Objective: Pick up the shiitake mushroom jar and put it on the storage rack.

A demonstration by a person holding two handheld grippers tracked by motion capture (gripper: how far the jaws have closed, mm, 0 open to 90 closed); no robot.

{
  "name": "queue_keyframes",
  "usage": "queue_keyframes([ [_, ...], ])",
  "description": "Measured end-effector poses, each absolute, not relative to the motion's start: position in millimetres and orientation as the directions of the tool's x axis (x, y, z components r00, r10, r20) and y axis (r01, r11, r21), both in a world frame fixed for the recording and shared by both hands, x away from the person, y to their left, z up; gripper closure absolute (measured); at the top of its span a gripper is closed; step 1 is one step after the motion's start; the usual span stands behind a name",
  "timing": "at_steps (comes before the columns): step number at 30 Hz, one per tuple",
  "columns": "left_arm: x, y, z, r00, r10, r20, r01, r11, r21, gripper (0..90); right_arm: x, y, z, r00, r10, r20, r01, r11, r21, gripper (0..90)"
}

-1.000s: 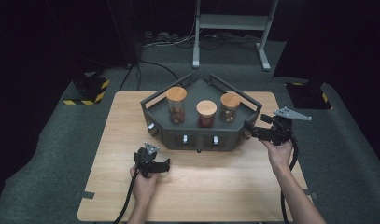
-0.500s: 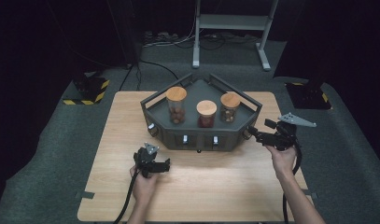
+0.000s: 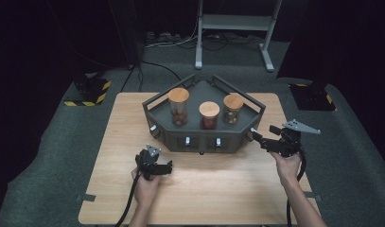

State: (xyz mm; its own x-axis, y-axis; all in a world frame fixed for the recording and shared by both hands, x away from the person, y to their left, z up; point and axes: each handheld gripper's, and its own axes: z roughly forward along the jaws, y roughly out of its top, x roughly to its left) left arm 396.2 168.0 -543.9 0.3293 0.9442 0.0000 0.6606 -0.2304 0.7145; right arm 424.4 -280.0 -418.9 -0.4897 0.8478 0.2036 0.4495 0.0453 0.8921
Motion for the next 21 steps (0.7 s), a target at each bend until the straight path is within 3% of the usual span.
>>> queue_keyframes([
  [21,396,168,-544,0.329,0.944,-0.001,0.661,-0.23,0.715,4.3,419,-280,-438,-0.477,0.853,0.212,0.473,0.046,0.88,13.0],
])
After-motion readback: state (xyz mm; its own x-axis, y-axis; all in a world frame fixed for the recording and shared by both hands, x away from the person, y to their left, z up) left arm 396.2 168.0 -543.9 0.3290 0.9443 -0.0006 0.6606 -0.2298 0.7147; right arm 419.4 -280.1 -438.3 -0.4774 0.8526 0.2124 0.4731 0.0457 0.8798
